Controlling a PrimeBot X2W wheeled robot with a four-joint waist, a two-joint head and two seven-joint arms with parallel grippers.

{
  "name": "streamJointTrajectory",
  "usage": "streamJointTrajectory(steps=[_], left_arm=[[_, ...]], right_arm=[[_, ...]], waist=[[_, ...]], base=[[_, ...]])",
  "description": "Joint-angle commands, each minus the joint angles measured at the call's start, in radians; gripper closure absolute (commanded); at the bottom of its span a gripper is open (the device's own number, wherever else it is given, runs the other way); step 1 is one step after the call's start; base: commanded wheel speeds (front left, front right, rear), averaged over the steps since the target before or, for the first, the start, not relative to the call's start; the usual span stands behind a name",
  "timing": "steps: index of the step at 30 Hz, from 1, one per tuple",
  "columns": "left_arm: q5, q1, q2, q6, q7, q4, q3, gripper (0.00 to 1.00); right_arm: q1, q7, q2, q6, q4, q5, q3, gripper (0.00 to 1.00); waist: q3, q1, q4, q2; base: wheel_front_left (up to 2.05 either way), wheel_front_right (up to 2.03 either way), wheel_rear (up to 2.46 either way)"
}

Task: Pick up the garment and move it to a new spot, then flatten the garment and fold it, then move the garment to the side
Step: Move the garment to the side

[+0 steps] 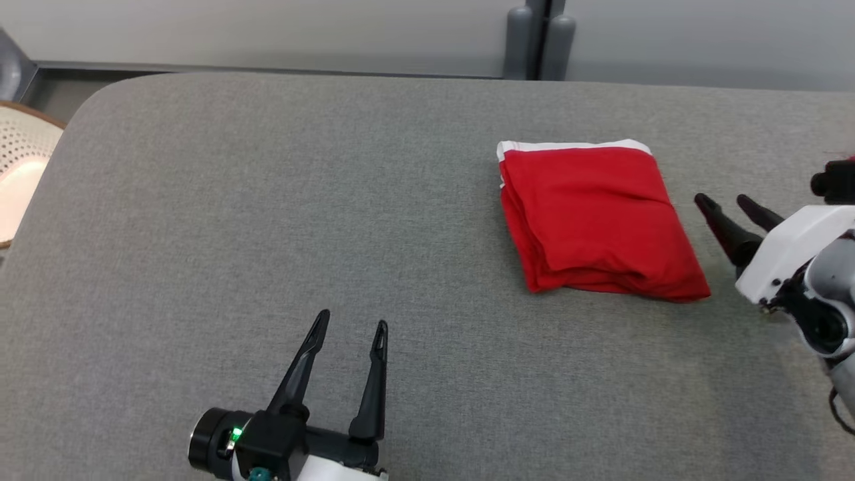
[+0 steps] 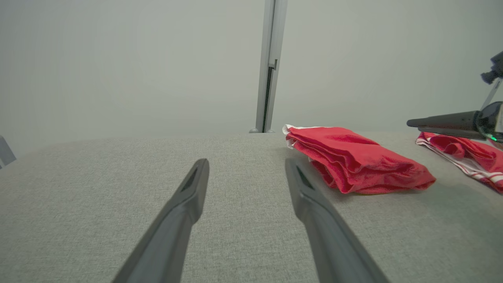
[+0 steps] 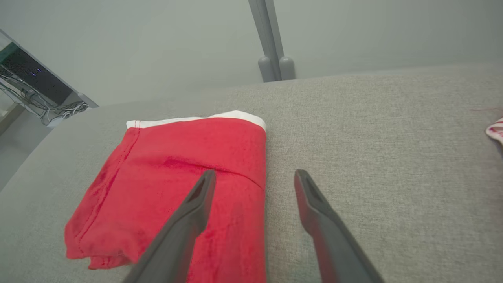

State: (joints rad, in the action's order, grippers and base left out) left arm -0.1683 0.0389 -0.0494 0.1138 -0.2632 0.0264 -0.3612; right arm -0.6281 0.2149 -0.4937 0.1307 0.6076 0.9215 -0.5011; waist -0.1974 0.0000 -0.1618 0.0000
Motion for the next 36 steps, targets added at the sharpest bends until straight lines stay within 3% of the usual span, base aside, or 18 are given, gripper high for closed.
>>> streamJointTrajectory(steps=[1,10,12,13,14,18,25,36], left_arm=[[0.002,-0.021,-0.003,-0.003,-0.002,0.007,-0.003,0.00],[-0.007,-0.074,-0.003,0.020,-0.002,0.014,-0.047,0.00],[-0.008,-0.079,-0.003,0.022,-0.002,0.013,-0.052,0.00],[-0.010,-0.081,-0.003,0.023,-0.002,0.011,-0.054,0.00],[-0.012,-0.085,-0.003,0.025,-0.002,0.010,-0.056,0.00],[-0.015,-0.092,-0.003,0.029,-0.002,0.006,-0.053,0.00],[0.003,-0.088,-0.003,0.021,-0.002,0.005,-0.031,0.00],[0.042,-0.109,-0.003,-0.010,-0.002,0.001,0.006,0.00]], right_arm=[[-0.011,0.009,-0.012,0.000,0.011,0.010,-0.003,0.00],[-0.107,0.069,-0.063,0.000,0.128,0.059,-0.085,0.00],[-0.117,0.067,-0.061,0.000,0.147,0.062,-0.110,0.55],[-0.120,0.068,-0.060,0.000,0.153,0.065,-0.121,0.70],[-0.123,0.068,-0.057,0.000,0.157,0.069,-0.134,0.99],[-0.124,0.044,-0.059,-0.001,0.147,0.088,-0.179,1.00],[-0.170,-0.053,-0.122,-0.001,0.099,0.062,-0.261,1.00],[-0.269,-0.088,-0.317,-0.001,0.058,0.027,-0.306,1.00]], waist=[[-0.037,0.0000,-0.036,0.0000],[-0.105,0.0000,-0.096,0.0000],[-0.115,0.0000,-0.101,0.0000],[-0.118,0.0000,-0.102,0.0000],[-0.120,0.0000,-0.102,0.0000],[-0.118,0.0000,-0.087,0.0000],[-0.099,0.0000,-0.009,0.0000],[-0.133,0.0000,0.130,0.0000]], base=[[0.00,0.00,0.00],[0.00,0.00,0.00],[0.00,0.00,0.00],[0.00,0.00,0.00],[0.00,0.00,0.00],[0.00,0.00,0.00],[0.00,0.00,0.00],[0.00,0.00,0.00]])
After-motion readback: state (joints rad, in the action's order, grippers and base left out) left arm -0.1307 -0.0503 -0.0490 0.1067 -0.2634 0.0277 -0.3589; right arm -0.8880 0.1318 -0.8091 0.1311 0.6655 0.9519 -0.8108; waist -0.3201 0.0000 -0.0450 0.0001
